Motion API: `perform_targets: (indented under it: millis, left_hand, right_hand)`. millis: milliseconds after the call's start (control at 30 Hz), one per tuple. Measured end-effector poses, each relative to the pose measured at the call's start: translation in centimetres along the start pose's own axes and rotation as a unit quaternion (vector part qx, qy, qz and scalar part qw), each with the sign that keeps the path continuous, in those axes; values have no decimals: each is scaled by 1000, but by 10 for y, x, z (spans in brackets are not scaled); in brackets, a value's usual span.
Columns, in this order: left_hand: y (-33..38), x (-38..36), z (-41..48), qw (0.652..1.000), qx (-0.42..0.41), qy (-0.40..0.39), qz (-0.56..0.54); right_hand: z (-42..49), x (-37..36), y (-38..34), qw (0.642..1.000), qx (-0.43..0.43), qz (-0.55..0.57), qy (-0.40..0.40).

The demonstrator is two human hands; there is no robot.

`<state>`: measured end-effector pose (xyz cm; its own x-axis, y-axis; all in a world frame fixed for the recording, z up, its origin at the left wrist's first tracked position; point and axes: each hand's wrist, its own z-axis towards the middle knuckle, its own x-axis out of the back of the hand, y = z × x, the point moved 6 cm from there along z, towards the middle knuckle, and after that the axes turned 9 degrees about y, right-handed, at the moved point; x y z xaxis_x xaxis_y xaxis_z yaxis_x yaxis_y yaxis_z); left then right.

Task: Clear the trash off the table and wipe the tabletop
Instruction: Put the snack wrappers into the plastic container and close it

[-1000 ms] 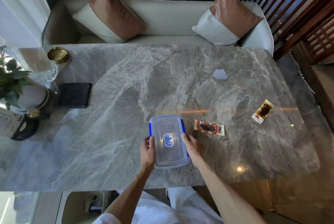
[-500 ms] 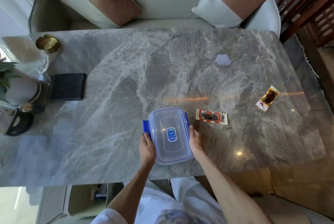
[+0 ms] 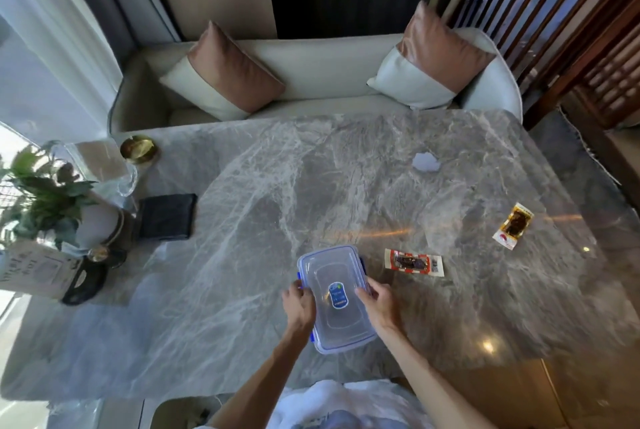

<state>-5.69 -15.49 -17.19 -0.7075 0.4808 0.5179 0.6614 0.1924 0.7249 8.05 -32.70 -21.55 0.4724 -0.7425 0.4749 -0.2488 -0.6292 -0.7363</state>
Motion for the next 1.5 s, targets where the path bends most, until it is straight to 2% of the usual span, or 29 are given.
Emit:
perform_targets:
  millis: [100, 200, 267, 367, 500, 533, 667, 733, 833, 933, 1033, 1167, 1333, 1500]
  left_hand:
    - [30, 14, -9, 1000, -11, 6, -1]
    - [70, 12, -13, 995, -98, -31, 17]
    - [96, 1, -9, 980, -165, -68, 92]
    - [116, -20, 9, 921, -240, -84, 295]
    - [94, -34, 38, 862, -256, -148, 411]
    - [86, -30, 42, 865, -261, -139, 406]
    - [40, 7, 48, 932, -219, -66, 282]
    - [10, 32, 46, 956, -167, -18, 240]
    - [-25, 69, 36, 978, -82, 49, 183]
    - [-46, 100, 31, 985, -15, 100, 139]
    - [-52, 116, 28, 985, 7, 128, 114]
    - [-62, 121, 38, 988, 24, 126, 84]
    - [-61, 119, 51, 987, 13, 111, 119]
    - [-42, 102, 63, 977, -29, 75, 200]
  right_hand:
    - [-15, 14, -38, 995, 9, 104, -1]
    - [-17, 44, -48, 985, -21, 167, 30]
    - [-20, 73, -43, 981, -28, 183, 58]
    - [-22, 128, -12, 967, -51, 196, 157]
    - [-42, 186, 39, 946, -100, 179, 250]
    - [-47, 194, 49, 943, -105, 177, 262]
    - [-43, 195, 50, 950, -96, 145, 259]
    - [-31, 176, 35, 956, -84, 135, 245]
    - [-16, 126, 2, 974, -45, 121, 184]
    - [1, 74, -15, 986, -39, 114, 117]
    - [13, 30, -12, 996, -43, 57, 58]
    - [7, 8, -15, 997, -42, 25, 57]
    - [7, 14, -13, 994, -6, -98, 40]
    - [18, 24, 0, 977, 31, -210, -25]
